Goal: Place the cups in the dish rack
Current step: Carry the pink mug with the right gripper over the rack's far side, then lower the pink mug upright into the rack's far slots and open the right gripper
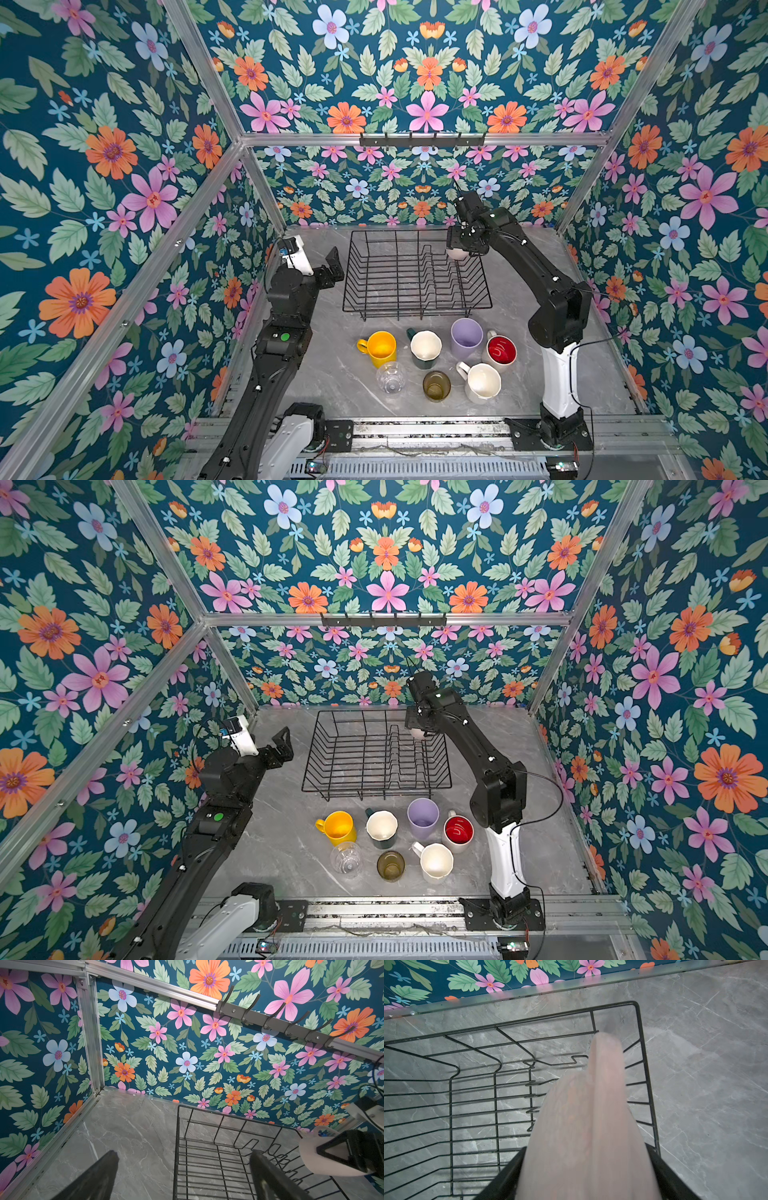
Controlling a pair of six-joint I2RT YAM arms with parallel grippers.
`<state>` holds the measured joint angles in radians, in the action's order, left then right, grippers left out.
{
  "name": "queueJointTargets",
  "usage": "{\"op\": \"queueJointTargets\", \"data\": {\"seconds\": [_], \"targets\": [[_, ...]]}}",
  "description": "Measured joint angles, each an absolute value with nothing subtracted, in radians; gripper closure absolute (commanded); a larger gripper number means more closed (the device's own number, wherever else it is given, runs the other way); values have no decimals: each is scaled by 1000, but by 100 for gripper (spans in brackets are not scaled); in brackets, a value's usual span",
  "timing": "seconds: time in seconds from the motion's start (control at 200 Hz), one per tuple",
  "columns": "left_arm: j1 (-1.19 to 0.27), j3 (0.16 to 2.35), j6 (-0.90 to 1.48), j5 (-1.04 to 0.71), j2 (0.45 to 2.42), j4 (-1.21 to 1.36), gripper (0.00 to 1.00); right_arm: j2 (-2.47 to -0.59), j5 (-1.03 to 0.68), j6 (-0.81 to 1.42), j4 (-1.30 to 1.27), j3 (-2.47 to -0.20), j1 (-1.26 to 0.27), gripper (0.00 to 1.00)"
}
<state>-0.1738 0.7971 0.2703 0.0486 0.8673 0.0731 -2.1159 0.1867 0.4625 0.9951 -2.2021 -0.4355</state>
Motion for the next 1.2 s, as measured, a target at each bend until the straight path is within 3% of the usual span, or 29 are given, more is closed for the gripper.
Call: {"op": "queueJointTargets", "data": {"seconds": [1.2], "targets": [[-174,790,263,10,857,73,0,-2409,230,484,1087,-2466,-412,100]]}}
